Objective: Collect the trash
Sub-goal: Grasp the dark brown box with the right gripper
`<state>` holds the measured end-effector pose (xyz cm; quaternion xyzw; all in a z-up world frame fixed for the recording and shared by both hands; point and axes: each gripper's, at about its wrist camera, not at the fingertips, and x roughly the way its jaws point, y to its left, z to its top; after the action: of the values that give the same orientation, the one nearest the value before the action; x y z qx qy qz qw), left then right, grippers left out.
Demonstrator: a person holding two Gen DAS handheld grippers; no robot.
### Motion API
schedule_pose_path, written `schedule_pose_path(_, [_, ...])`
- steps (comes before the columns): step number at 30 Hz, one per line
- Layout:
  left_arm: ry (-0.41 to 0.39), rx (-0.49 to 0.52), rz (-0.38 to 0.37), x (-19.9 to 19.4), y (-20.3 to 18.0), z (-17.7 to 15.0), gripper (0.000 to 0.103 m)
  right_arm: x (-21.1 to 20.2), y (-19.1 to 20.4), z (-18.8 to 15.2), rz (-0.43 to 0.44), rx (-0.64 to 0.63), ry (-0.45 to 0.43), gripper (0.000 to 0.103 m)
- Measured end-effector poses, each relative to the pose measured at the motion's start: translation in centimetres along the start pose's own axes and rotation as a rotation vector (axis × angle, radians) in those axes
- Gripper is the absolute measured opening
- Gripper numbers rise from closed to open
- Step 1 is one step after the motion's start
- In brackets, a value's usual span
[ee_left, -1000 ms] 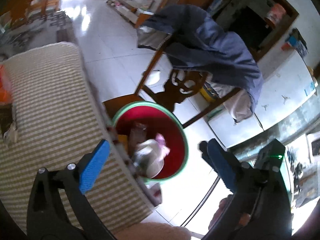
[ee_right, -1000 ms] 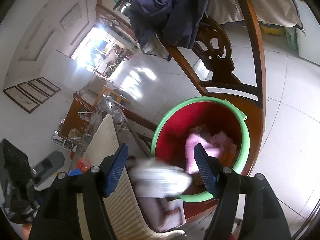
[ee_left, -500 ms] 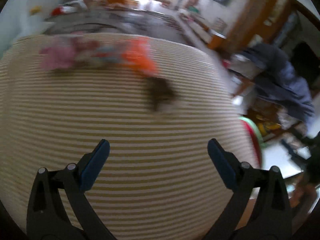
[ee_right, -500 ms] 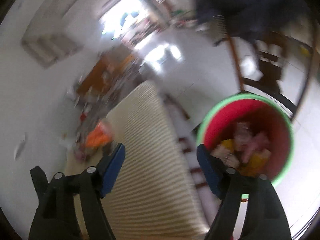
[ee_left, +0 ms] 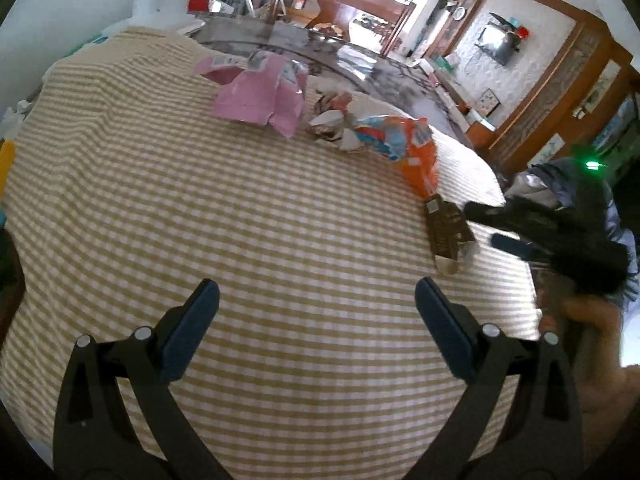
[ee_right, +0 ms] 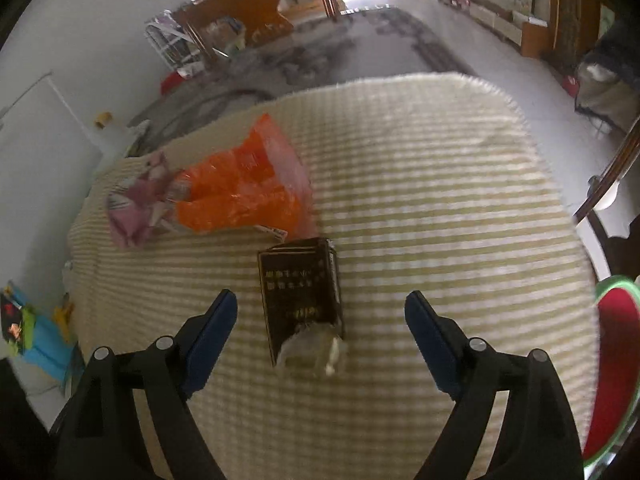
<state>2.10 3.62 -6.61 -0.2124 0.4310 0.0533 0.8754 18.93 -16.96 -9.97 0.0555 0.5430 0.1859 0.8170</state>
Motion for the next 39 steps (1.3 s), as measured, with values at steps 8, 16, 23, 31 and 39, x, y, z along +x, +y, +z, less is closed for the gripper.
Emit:
schedule_pose_path(8, [0.022,-0.024,-0.011,0.7,-0.1,-0.3,0.096,1.5,0.4,-0.1,0.015,-0.062,0.008,0.056])
schedule_pose_path(16, [0.034,-0.041,0.017,1.4,0.5,-0.7,0.096,1.2,0.4,-0.4,0.065,-0.057,0.020,0.052])
schedule_pose_path(23, [0.048,-0.043,0.015,1.8,0.6,-0.8,0.096,1.2,-0.1,-0.5,0.075,-0.041,0.014,0.063])
schedule_pose_path(31, [0.054,-0.044,0.012,1.9,0.5,-0.9,0.096,1.4,1.0,-0.9,0.041,-0.116,0.012,0.064])
schedule_pose_path(39, [0.049,-0.045,0.015,1.9,0.6,-0.8,0.096,0.5,0.8,-1.9,0.097,-0.088,0.040,0.045])
